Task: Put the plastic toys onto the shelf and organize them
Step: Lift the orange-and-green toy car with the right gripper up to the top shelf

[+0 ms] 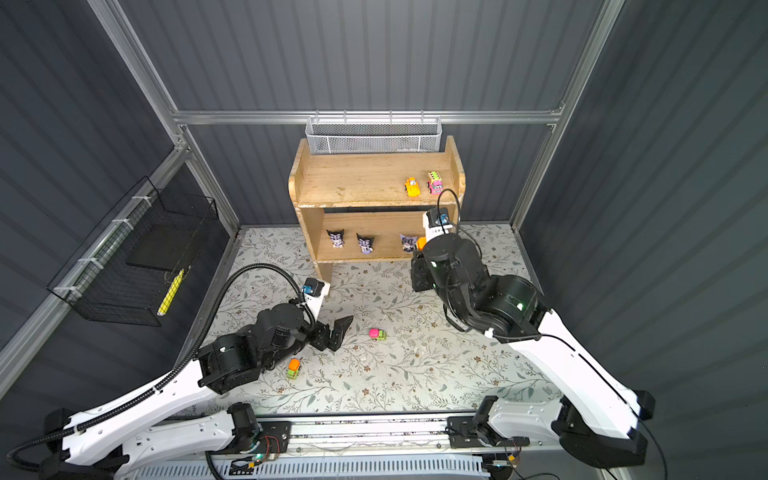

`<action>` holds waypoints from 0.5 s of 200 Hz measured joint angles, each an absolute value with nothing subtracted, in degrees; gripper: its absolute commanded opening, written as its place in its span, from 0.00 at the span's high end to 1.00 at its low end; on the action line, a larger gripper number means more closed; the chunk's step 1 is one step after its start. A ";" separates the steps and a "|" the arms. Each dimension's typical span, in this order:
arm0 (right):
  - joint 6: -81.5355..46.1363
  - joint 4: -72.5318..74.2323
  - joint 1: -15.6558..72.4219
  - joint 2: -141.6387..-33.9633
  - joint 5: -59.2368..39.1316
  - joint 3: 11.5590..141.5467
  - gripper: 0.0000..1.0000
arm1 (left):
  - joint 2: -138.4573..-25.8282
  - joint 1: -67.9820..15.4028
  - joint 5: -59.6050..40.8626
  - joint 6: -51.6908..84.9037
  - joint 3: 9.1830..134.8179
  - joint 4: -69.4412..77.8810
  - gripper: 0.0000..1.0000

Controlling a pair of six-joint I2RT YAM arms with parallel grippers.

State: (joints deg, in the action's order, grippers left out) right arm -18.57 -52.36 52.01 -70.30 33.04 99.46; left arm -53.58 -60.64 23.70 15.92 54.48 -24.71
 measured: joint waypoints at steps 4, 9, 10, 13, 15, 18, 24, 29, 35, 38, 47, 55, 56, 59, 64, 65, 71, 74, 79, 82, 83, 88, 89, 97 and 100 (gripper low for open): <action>-17.96 -52.42 52.01 -71.24 33.17 100.66 0.66 | -53.82 -60.64 23.70 15.68 55.05 -24.80 0.00; -17.41 -52.49 52.01 -72.12 33.28 101.91 0.66 | -54.08 -60.64 23.73 15.51 55.66 -24.88 0.00; -17.21 -52.51 52.01 -72.47 33.30 102.32 0.66 | -54.19 -60.64 23.70 15.40 55.83 -24.86 0.00; -16.82 -52.60 52.01 -73.03 33.30 103.11 0.66 | -54.35 -60.64 23.70 15.25 56.21 -24.91 0.00; -16.51 -52.60 52.01 -73.47 33.36 103.68 0.66 | -54.48 -60.64 23.73 15.14 56.47 -24.91 0.00; -16.19 -52.64 52.01 -74.02 33.36 104.42 0.66 | -54.63 -60.64 23.73 15.05 56.84 -24.91 0.00; -15.49 -52.69 52.01 -75.07 33.41 105.80 0.66 | -54.94 -60.64 23.73 14.74 57.58 -24.88 0.00; -14.90 -52.88 52.01 -75.92 33.43 106.96 0.66 | -55.16 -60.64 23.73 14.52 58.15 -24.95 0.00; -14.26 -52.99 52.01 -76.95 33.43 108.36 0.66 | -55.40 -60.64 23.73 14.24 58.83 -25.02 0.00; -13.91 -53.01 52.01 -77.47 33.39 109.06 0.66 | -55.53 -60.64 23.75 14.09 59.13 -25.08 0.00; -12.84 -53.12 52.01 -79.02 33.41 111.26 0.66 | -55.90 -60.64 23.75 13.67 60.07 -25.43 0.00; -12.01 -53.25 51.94 -80.29 33.34 113.19 0.66 | -56.14 -60.64 23.77 13.43 60.71 -25.56 0.00; -11.90 -53.23 51.92 -80.42 33.32 113.36 0.66 | -56.18 -60.64 23.77 13.39 60.80 -25.61 0.00; -11.66 -53.25 51.90 -80.99 33.21 114.13 0.66 | -56.27 -60.64 23.79 13.19 61.01 -25.69 0.00; -11.14 -53.30 51.83 -81.89 33.12 115.48 0.66 | -56.40 -60.64 23.86 13.02 61.30 -25.74 0.00; -11.05 -53.30 51.83 -82.02 33.08 115.68 0.66 | -56.42 -60.64 23.88 12.99 61.36 -25.76 0.00; -10.41 -53.25 51.72 -83.18 32.88 117.45 0.66 | -56.55 -60.64 23.94 12.73 61.69 -25.85 0.00; -10.15 -53.30 51.62 -83.72 32.80 118.30 0.66 | -56.62 -60.64 23.97 12.58 61.80 -25.89 0.00; -9.78 -53.30 51.51 -84.62 32.56 119.61 0.66 | -56.75 -60.64 23.99 12.47 62.02 -25.96 0.00; -9.52 -53.34 51.40 -85.17 32.53 120.51 0.66 | -56.77 -60.64 24.01 12.40 62.11 -25.96 0.00; -9.41 -53.30 51.37 -85.49 32.47 120.95 0.66 | -56.80 -60.64 24.01 12.40 62.13 -25.96 0.00; -8.93 -53.47 51.13 -86.59 32.18 122.67 0.66 | -56.88 -60.64 24.03 12.32 62.33 -26.11 0.00; -8.84 -53.45 51.11 -86.74 32.14 122.89 0.66 | -56.88 -60.64 24.03 12.32 62.35 -26.11 0.00; -8.25 -53.58 50.70 -88.75 31.59 125.78 0.66 | -56.97 -60.64 24.14 12.14 62.65 -26.35 0.00; -8.05 -53.69 50.43 -89.47 31.35 126.89 0.66 | -57.01 -60.64 24.16 12.12 62.76 -26.41 0.00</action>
